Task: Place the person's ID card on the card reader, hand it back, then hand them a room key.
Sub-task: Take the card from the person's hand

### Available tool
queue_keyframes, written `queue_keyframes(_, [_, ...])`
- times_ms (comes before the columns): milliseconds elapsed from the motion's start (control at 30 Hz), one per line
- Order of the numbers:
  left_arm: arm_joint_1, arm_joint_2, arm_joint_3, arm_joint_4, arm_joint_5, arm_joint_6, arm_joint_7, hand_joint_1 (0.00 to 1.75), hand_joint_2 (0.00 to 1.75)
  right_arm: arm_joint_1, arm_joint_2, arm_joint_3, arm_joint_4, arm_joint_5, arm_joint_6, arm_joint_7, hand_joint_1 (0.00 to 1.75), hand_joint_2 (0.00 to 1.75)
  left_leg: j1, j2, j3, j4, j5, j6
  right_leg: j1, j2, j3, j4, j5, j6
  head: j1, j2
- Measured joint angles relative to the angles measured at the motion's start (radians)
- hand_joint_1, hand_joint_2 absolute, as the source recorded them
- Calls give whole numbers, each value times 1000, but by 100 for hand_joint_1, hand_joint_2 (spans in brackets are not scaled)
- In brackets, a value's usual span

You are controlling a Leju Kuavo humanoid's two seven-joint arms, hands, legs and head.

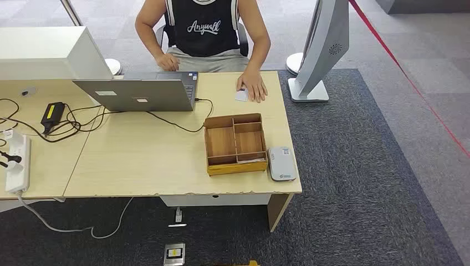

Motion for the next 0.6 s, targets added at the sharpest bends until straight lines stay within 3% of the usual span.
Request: queue_keyframes(600, [0,0,-8,-6,50,3,-2,0,0,1,3,24,-1,0,-27,-5,0,0,0,0,0,0,0,0,0,0,0,0,0,0,0,0])
